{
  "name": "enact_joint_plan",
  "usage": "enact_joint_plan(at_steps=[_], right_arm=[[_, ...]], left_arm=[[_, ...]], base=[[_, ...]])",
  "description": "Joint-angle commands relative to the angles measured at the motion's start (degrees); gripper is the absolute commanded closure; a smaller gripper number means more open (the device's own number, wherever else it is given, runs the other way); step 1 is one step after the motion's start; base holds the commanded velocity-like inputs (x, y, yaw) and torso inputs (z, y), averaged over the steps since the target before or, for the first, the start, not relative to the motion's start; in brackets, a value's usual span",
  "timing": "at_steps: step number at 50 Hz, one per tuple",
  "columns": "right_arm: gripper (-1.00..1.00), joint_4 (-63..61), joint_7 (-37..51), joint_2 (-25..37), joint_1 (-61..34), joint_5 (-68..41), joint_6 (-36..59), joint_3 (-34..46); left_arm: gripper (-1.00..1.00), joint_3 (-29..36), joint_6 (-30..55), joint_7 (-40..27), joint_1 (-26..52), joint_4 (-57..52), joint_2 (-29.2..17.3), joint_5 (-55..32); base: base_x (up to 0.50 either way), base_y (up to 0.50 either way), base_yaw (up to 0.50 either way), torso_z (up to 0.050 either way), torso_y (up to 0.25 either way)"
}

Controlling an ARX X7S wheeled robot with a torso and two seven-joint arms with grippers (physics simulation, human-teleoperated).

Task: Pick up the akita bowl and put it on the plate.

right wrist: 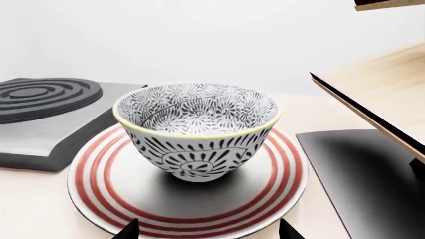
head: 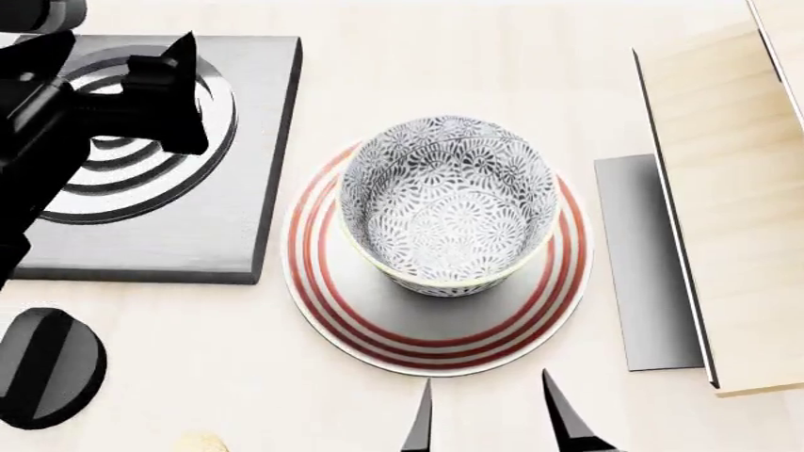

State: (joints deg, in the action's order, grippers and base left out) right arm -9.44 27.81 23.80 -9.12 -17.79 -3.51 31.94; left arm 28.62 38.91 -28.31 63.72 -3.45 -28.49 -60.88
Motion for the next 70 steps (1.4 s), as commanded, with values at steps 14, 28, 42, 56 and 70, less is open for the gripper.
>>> enact_joint_plan(at_steps=[14,28,42,56,70], right_arm=[[-1.00,-6.5,2.7,2.1,-1.0,1.2,4.6,-0.6],[-1.00,-11.4,4.4,3.6,-1.9,2.1,7.8,-1.1],[-1.00,-18.9,6.9,6.0,-3.4,2.1,13.3,-2.8],[-1.00,-28.6,9.5,8.6,-6.2,2.6,20.7,-4.5],[-1.00,-36.2,11.3,10.7,-5.9,3.2,23.3,-5.6]], left_arm=[[-1.00,-8.0,-5.8,-7.4,-14.7,-18.3,-12.8,-0.5],[-1.00,-12.5,-11.9,-9.1,-25.4,-25.2,-17.4,0.5],[-1.00,-14.6,-15.0,-9.8,-30.3,-28.1,-19.1,2.0],[-1.00,-14.9,-15.7,-10.5,-31.6,-31.4,-19.8,2.5],[-1.00,-15.7,-17.4,-10.7,-34.2,-34.2,-20.8,4.6]], base=[[0.00,0.00,0.00,0.000,0.000],[0.00,0.00,0.00,0.000,0.000],[0.00,0.00,0.00,0.000,0.000],[0.00,0.00,0.00,0.000,0.000],[0.00,0.00,0.00,0.000,0.000]])
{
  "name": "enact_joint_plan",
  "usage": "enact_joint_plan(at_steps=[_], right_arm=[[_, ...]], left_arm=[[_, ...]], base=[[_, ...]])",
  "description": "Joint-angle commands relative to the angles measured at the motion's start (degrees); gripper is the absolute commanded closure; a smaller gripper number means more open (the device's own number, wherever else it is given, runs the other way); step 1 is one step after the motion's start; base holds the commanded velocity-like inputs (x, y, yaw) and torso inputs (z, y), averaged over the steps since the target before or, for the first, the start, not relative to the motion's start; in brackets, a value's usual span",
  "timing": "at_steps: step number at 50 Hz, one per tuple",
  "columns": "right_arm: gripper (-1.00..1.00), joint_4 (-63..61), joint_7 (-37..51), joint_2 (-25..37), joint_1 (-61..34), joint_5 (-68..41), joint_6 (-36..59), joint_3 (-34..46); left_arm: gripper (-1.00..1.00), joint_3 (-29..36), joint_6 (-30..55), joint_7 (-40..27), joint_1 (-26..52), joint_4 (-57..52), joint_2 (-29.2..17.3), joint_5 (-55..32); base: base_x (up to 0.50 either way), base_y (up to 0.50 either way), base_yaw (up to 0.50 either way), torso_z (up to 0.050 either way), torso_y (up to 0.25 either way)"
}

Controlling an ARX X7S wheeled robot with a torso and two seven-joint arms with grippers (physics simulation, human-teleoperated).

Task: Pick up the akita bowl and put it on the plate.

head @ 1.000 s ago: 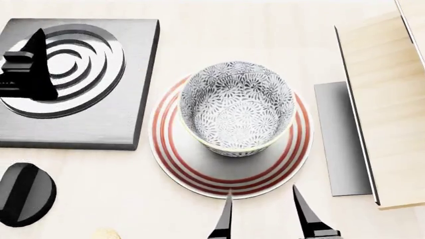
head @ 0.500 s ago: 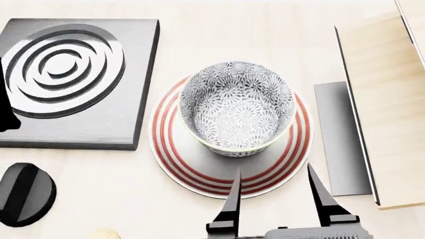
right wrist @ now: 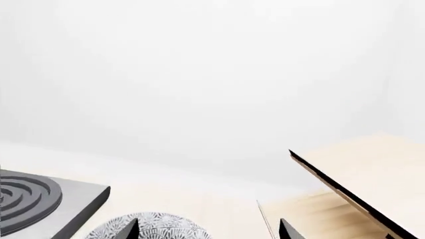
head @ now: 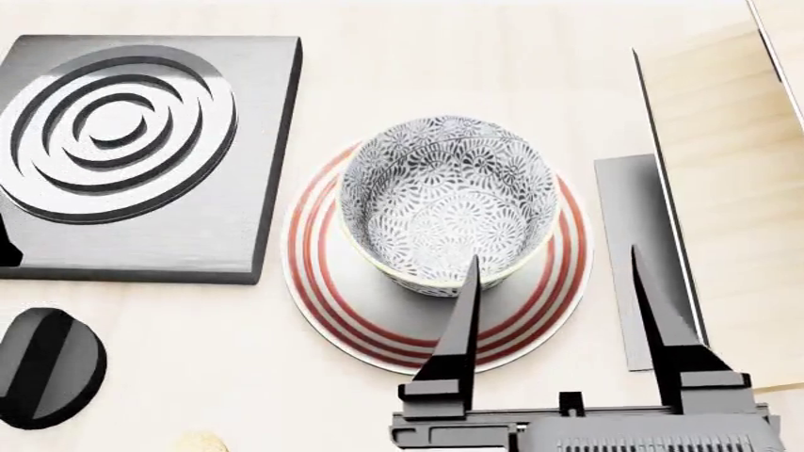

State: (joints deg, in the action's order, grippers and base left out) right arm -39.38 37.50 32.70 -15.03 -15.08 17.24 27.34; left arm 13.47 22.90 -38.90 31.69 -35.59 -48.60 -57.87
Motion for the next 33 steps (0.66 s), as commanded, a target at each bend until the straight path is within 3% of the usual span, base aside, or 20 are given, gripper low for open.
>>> enact_joint_plan(at_steps=[1,10,33], right_arm=[[-1.00,-6.7,1.7,2.0,0.3,0.3,2.4,-1.2],[-1.00,-10.4,2.7,3.0,1.0,0.6,3.1,-1.9],[-1.00,-17.5,4.8,5.2,0.5,-0.1,6.3,-4.7]], left_arm=[[-1.00,-0.7,-1.7,-0.3,-2.6,-2.3,-0.8,1.8],[-1.00,-4.6,-3.9,-2.5,-7.0,-8.8,-4.3,0.7],[-1.00,-8.7,-6.6,-5.1,-11.9,-14.2,-7.1,3.7]], base=[[0.00,0.00,0.00,0.000,0.000],[0.00,0.00,0.00,0.000,0.000],[0.00,0.00,0.00,0.000,0.000]])
